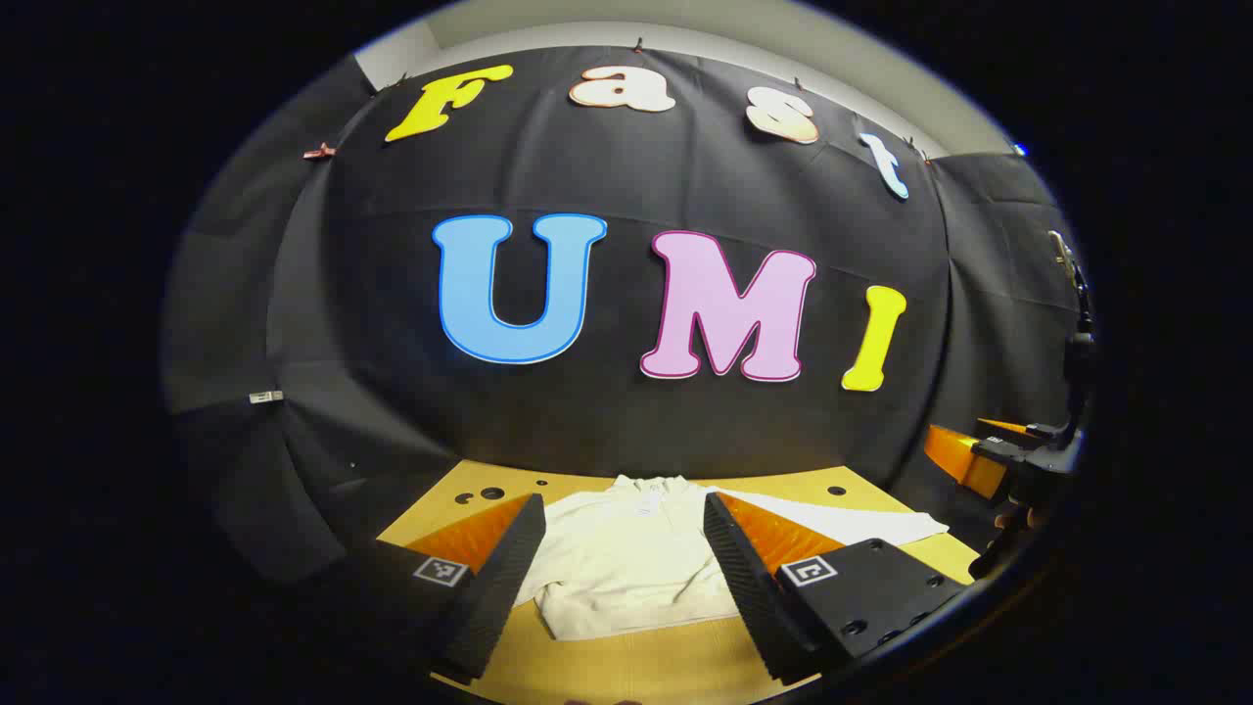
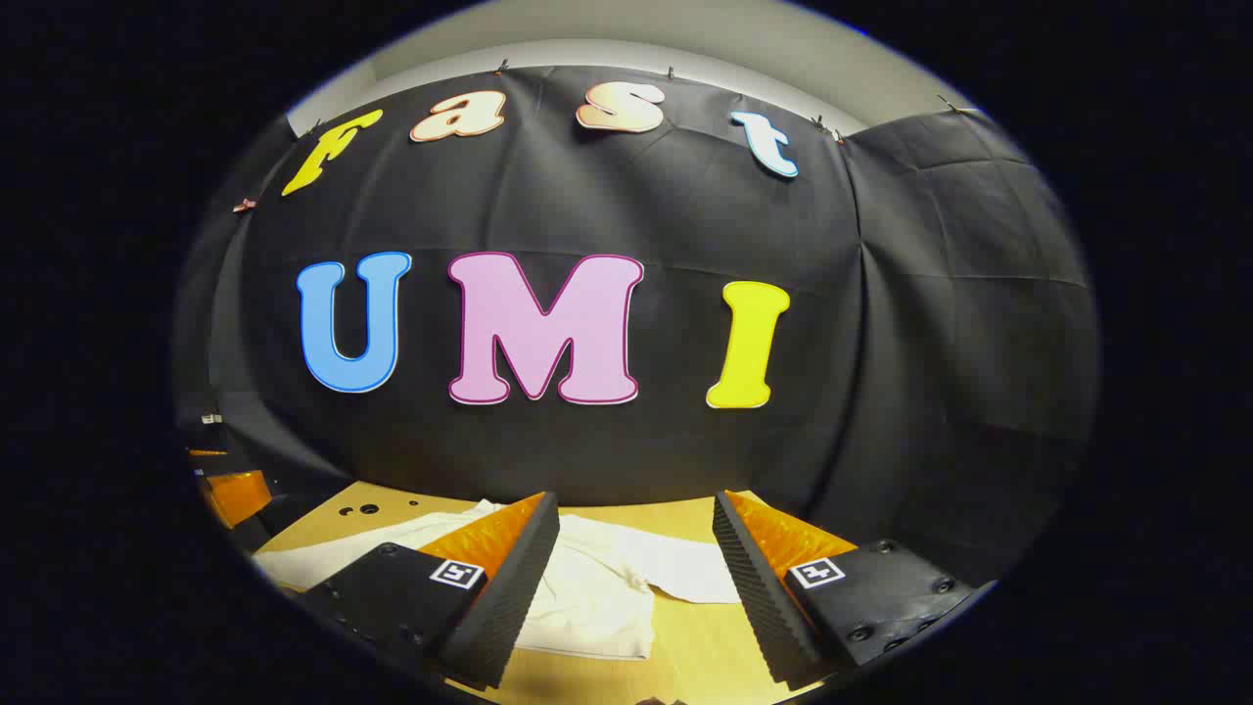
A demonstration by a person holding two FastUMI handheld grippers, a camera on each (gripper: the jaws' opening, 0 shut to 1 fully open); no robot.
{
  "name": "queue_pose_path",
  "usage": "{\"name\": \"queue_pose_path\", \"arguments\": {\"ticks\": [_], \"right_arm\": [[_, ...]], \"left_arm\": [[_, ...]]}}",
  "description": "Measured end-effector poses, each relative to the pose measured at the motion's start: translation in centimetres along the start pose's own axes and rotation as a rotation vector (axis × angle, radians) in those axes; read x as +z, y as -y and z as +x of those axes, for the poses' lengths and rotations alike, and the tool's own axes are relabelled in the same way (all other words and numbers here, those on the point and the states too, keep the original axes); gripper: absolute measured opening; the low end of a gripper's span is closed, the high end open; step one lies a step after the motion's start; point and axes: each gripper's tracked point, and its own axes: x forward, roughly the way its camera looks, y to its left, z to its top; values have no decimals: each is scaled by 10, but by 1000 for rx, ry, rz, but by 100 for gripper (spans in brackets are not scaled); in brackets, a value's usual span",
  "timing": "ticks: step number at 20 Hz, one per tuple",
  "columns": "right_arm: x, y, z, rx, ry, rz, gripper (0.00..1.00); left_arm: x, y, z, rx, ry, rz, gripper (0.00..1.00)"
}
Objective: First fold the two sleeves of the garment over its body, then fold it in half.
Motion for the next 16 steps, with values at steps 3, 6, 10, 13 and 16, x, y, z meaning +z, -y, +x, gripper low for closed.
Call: {"name": "queue_pose_path", "arguments": {"ticks": [3, 6, 10, 13, 16], "right_arm": [[-7, -12, 5, 21, -15, -10, 97], [-19, -22, 14, 68, -46, 1, 98], [-23, -22, 30, 94, -64, 12, 97], [-26, -17, 37, 99, -69, -3, 97], [-31, -11, 42, 98, -83, 3, 97]], "left_arm": [[-7, -11, 4, 21, -4, 10, 97], [-7, -13, 9, 45, -12, 19, 97], [-5, -4, 14, 54, -6, 25, 97], [-6, 2, 21, 59, -9, 32, 97], [-7, -3, 27, 90, -10, 38, 97]]}}
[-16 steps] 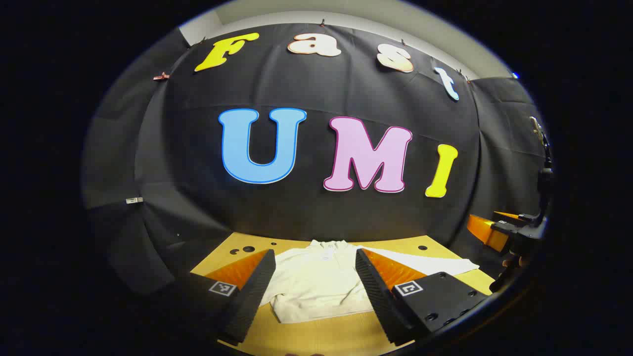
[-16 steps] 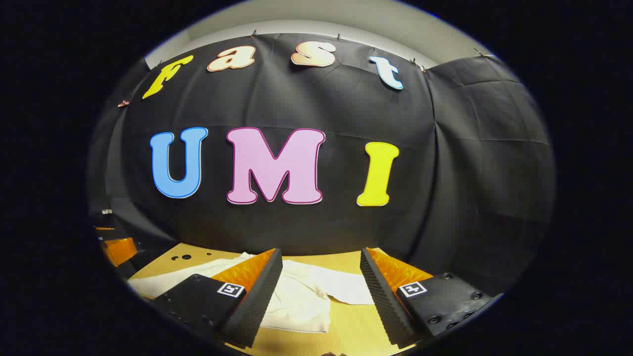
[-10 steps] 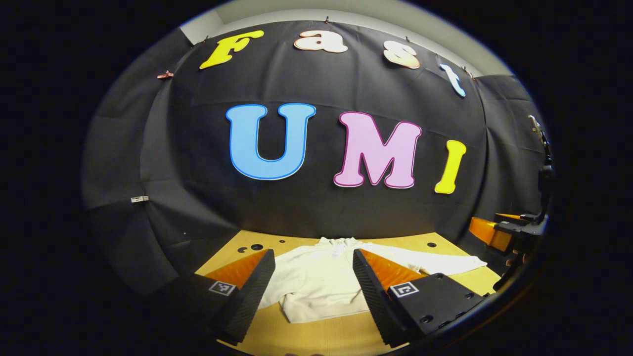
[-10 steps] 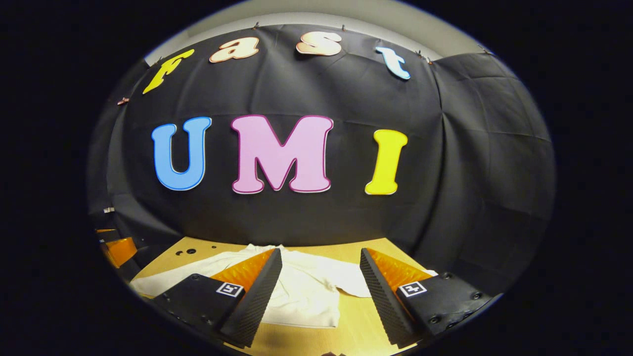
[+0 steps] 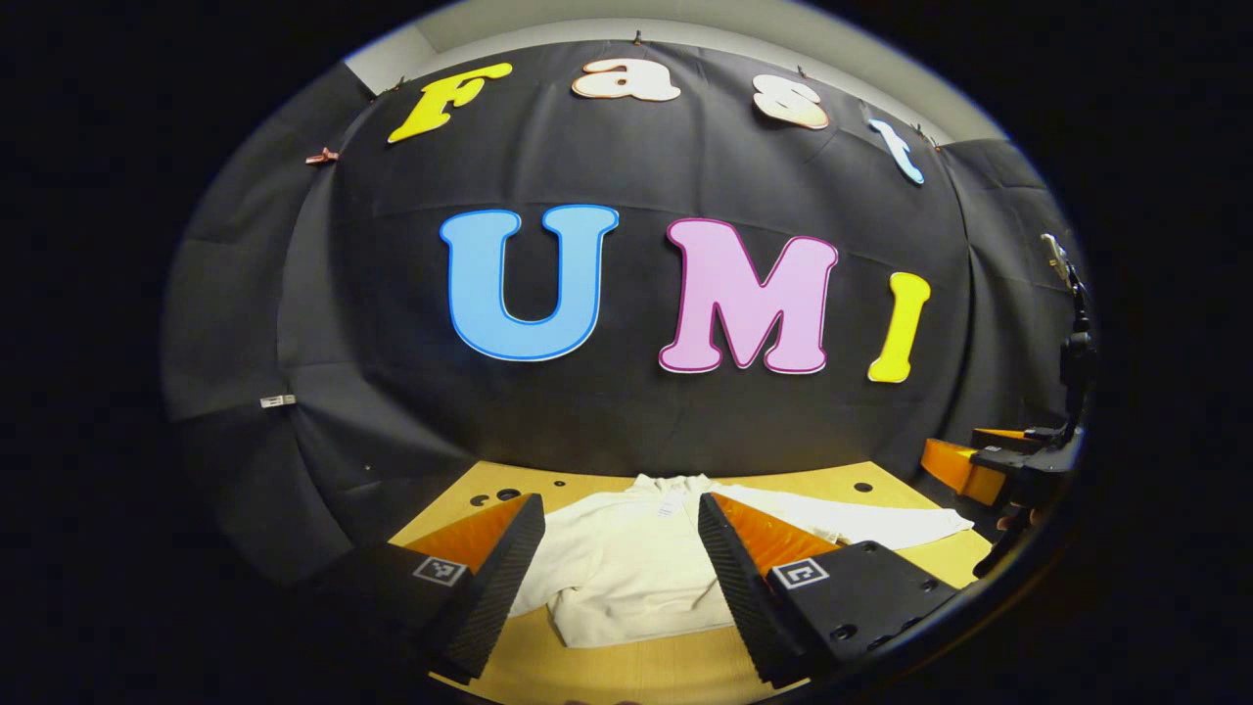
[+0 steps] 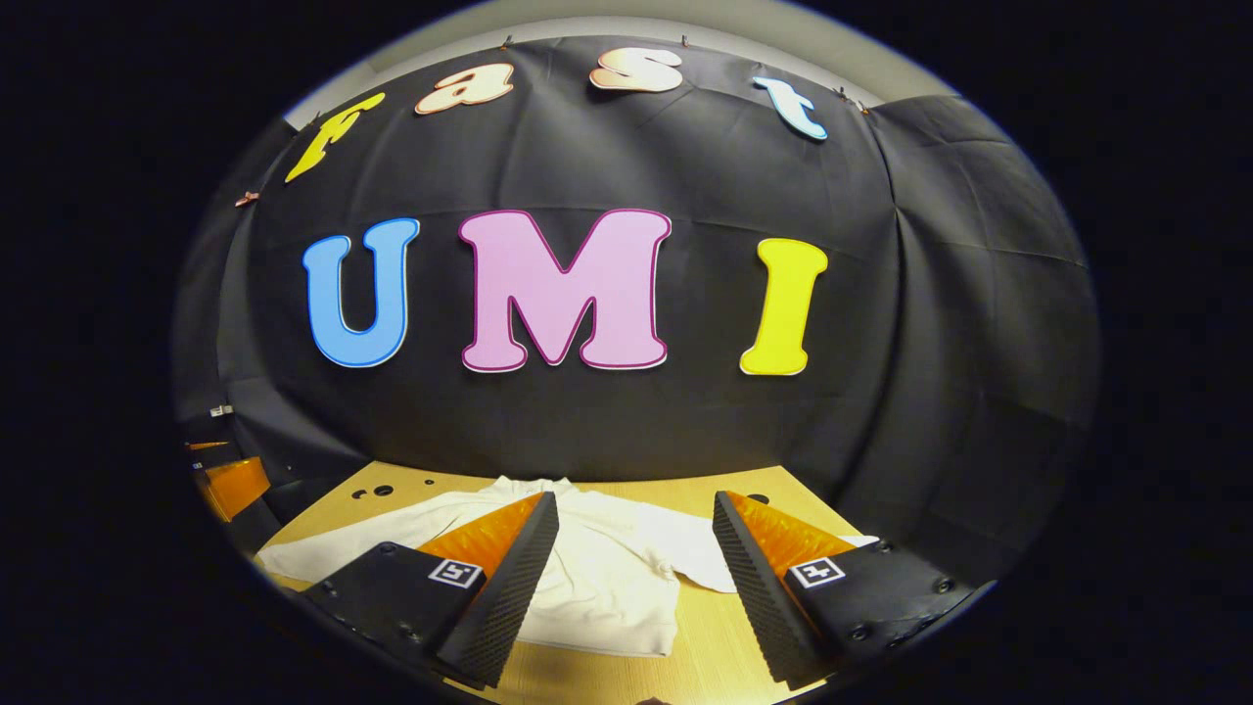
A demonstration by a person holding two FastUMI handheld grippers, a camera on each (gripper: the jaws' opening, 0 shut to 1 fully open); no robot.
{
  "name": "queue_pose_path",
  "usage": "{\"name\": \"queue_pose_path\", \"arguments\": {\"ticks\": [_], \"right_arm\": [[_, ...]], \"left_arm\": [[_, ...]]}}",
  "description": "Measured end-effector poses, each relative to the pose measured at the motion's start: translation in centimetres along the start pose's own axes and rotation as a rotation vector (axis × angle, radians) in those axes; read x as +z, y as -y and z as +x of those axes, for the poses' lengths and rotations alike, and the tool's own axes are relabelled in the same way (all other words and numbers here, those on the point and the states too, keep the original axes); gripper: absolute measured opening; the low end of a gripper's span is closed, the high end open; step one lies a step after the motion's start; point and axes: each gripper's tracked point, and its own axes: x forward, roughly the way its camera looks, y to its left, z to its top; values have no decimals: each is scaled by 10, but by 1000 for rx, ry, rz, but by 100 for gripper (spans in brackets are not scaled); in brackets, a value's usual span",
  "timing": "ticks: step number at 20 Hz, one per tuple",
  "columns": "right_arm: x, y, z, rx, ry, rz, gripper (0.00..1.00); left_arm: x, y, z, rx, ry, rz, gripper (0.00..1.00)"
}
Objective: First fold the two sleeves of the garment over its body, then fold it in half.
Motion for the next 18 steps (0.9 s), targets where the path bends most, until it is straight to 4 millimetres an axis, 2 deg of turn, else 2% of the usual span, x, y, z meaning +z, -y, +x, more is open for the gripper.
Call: {"name": "queue_pose_path", "arguments": {"ticks": [7, 10, 13, 18], "right_arm": [[-2, 25, 14, -43, 6, -14, 97], [-6, 42, 26, -71, -1, -27, 97], [-13, 72, 42, -108, -22, -17, 97], [-29, 132, 73, -161, -62, -32, 97]], "left_arm": [[-10, -5, 7, 39, -26, -18, 97], [-13, 1, 9, 34, -42, -14, 97], [-16, 9, 12, 24, -52, -4, 97], [-26, 18, 18, 29, -91, 2, 97]]}}
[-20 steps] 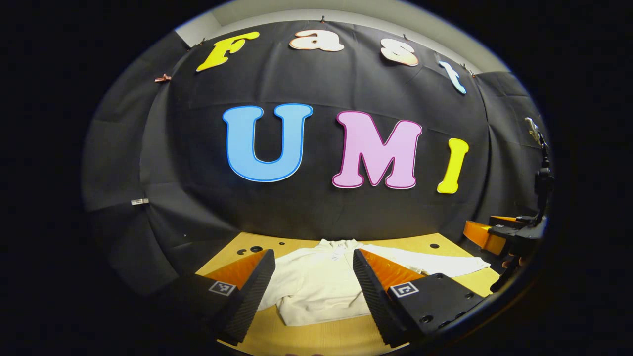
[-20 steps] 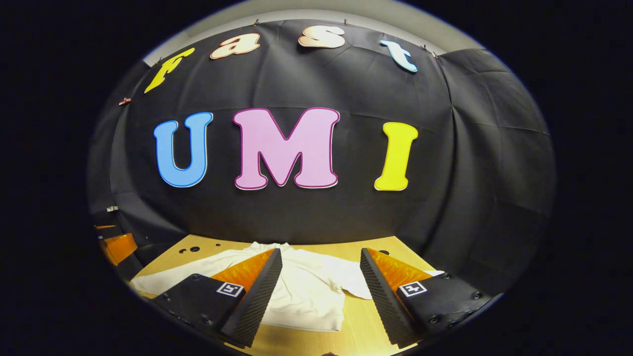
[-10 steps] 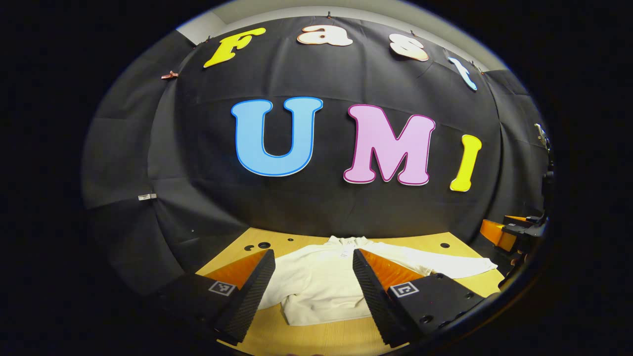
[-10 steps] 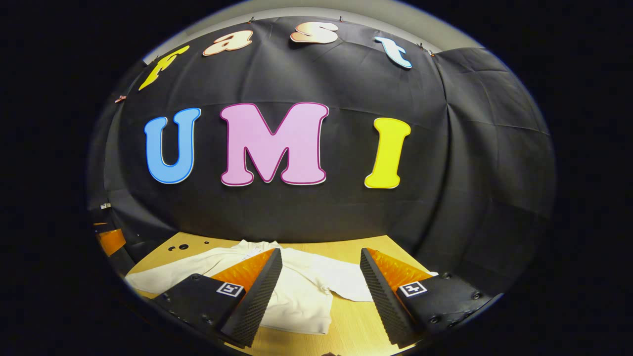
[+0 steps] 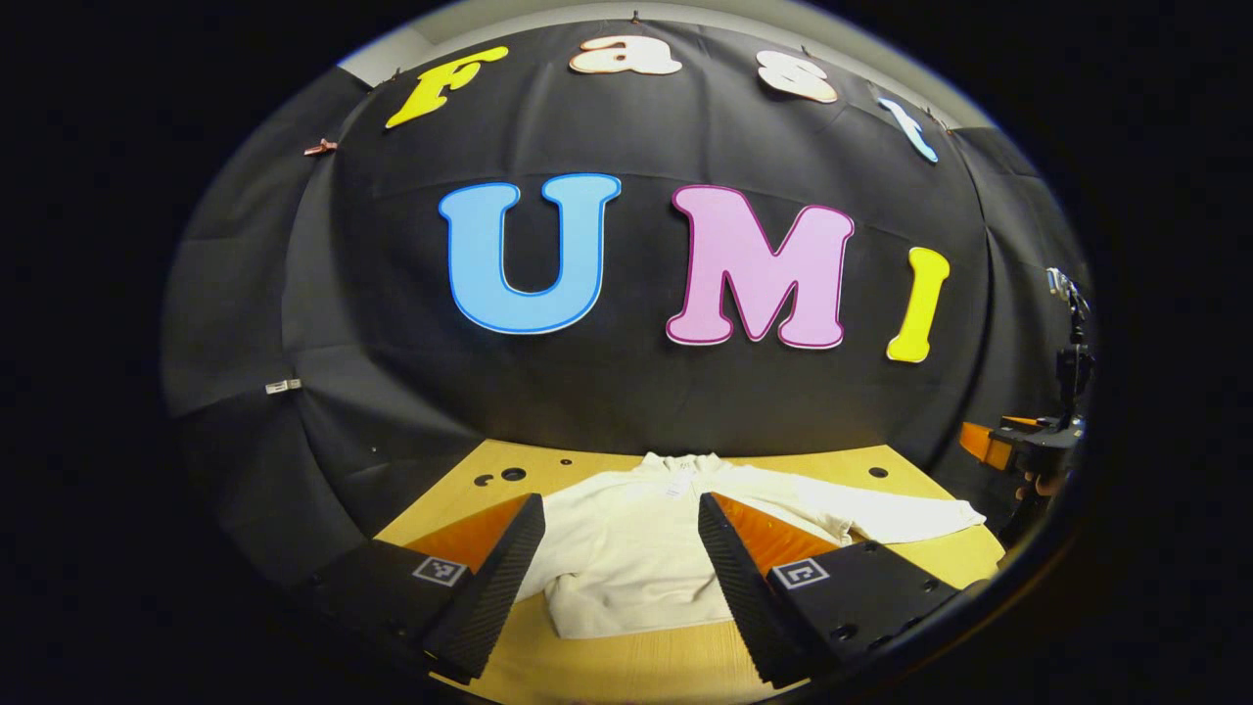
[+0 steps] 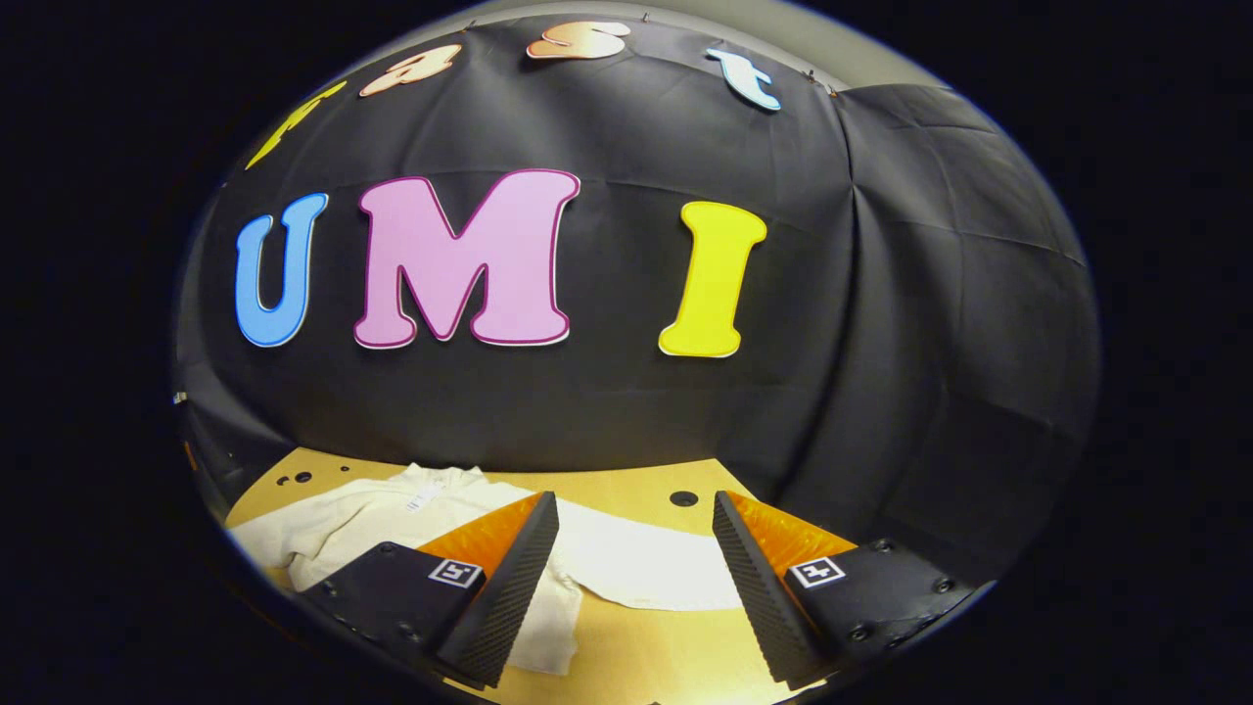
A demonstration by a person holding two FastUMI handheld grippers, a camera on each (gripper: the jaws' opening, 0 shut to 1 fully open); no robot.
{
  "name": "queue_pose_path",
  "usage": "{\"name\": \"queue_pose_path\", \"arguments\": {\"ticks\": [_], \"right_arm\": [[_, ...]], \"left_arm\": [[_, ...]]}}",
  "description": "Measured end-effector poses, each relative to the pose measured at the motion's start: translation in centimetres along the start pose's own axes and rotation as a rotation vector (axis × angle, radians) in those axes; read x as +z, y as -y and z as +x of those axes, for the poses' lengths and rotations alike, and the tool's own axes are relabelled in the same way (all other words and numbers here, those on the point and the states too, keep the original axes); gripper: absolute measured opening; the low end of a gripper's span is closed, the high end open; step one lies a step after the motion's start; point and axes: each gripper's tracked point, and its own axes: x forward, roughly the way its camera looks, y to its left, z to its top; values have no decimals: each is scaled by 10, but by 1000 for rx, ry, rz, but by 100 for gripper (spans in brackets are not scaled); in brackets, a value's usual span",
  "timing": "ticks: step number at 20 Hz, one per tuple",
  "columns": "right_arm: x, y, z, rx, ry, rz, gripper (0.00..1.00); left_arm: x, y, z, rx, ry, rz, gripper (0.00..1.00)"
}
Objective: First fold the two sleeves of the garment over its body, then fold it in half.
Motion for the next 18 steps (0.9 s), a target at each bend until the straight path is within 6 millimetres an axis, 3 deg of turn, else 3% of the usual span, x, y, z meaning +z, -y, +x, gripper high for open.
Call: {"name": "queue_pose_path", "arguments": {"ticks": [4, 8, 12, 16, 18], "right_arm": [[-24, 52, 28, -93, -60, 29, 98], [-65, 94, 59, -140, -178, 67, 98], [-103, 124, 89, -163, -266, 100, 98], [-137, 166, 112, -200, -323, 29, 98], [-163, 181, 125, -211, -371, 47, 98]], "left_arm": [[-8, 10, 4, 4, -32, -4, 97], [-18, 20, 10, 17, -68, 6, 98], [-29, 33, 12, 23, -98, 24, 97], [-42, 42, 17, 42, -149, 25, 98], [-45, 48, 22, 54, -161, 30, 98]]}}
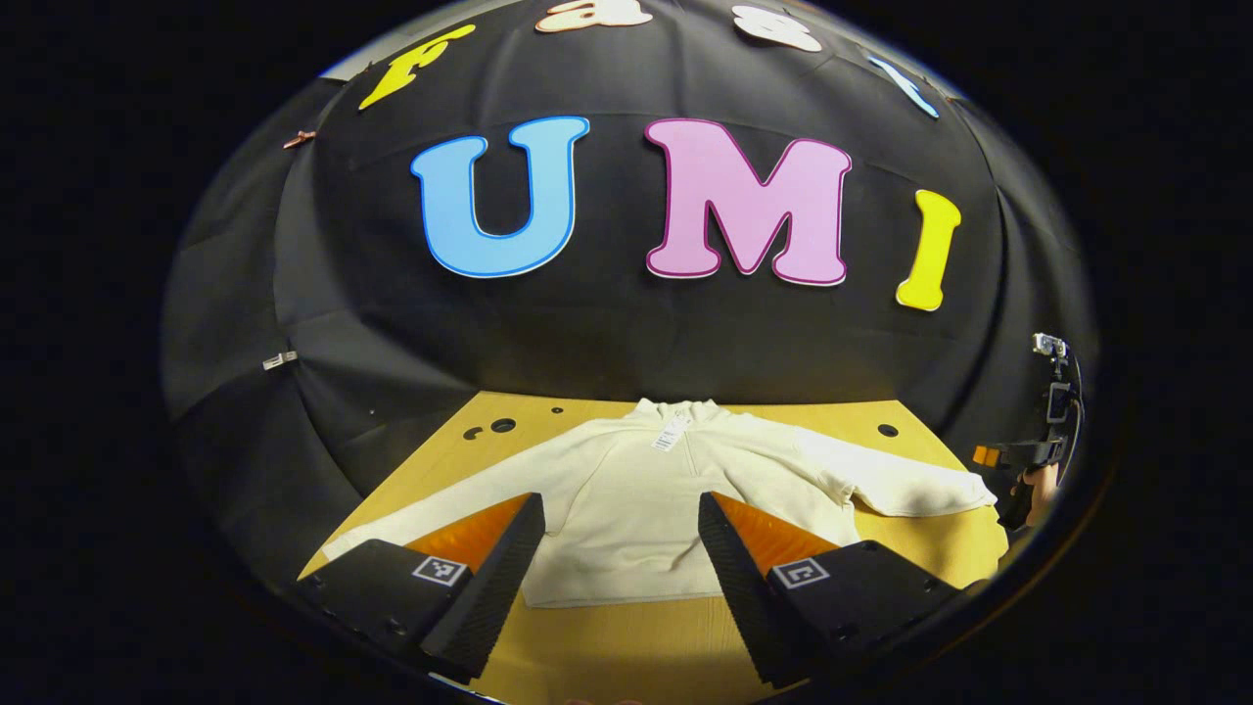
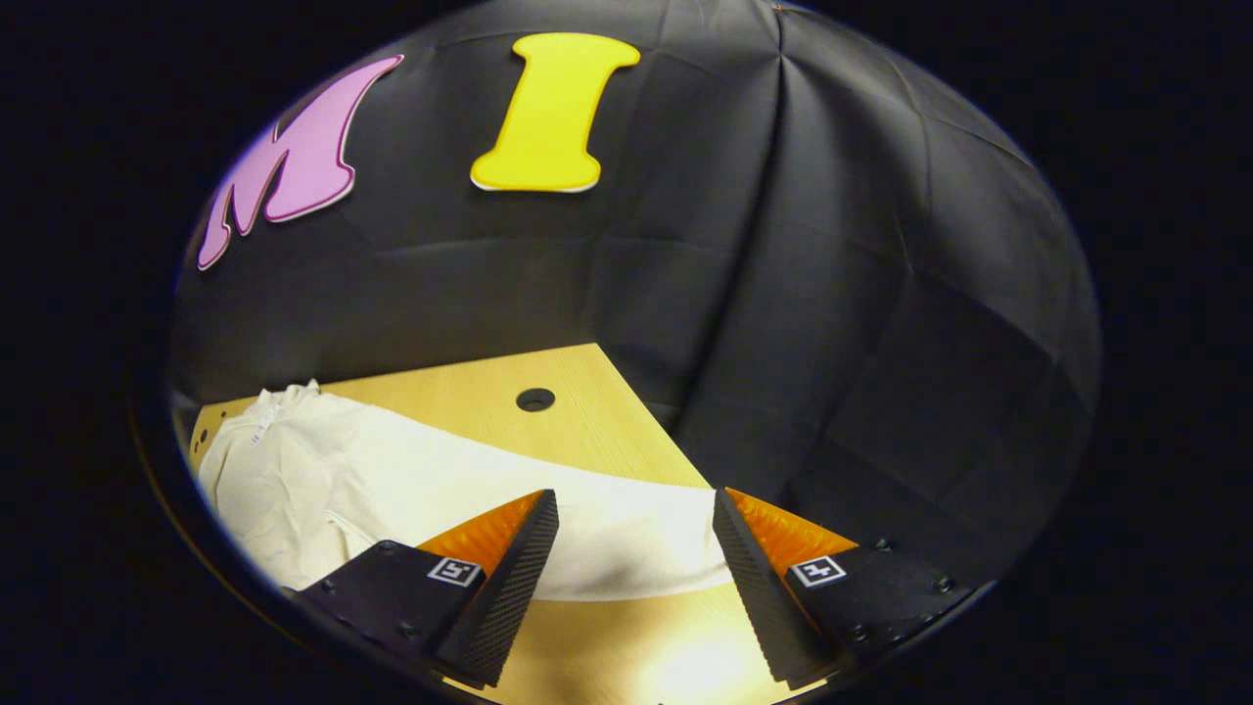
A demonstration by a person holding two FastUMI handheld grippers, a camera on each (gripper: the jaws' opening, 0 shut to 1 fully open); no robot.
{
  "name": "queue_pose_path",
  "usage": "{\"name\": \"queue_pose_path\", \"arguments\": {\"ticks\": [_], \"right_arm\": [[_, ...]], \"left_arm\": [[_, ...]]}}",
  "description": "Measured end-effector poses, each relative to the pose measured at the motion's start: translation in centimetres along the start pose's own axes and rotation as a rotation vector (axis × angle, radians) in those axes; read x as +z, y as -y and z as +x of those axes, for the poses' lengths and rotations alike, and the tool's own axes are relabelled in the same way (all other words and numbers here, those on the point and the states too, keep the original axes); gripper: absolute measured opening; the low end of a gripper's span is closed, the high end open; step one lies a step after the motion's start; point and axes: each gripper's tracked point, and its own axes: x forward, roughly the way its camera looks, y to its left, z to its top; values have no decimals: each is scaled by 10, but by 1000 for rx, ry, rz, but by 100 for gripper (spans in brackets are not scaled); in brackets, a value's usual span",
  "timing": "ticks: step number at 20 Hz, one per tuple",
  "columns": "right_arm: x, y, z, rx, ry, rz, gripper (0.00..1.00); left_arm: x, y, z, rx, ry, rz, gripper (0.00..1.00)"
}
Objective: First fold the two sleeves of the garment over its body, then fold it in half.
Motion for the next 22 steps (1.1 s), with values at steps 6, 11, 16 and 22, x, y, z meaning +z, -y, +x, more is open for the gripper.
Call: {"name": "queue_pose_path", "arguments": {"ticks": [6, 11, 16, 22], "right_arm": [[-52, 57, 45, -90, -168, 76, 98], [-81, 76, 63, -106, -264, 189, 98], [-92, 80, 72, -110, -274, 170, 97], [-89, 69, 73, -75, -229, 129, 92]], "left_arm": [[-5, 12, 5, 30, -30, -1, 97], [-10, 16, 9, 48, -53, 21, 98], [-7, 27, 11, 37, -62, 53, 97], [6, 44, 10, 7, -21, 76, 99]]}}
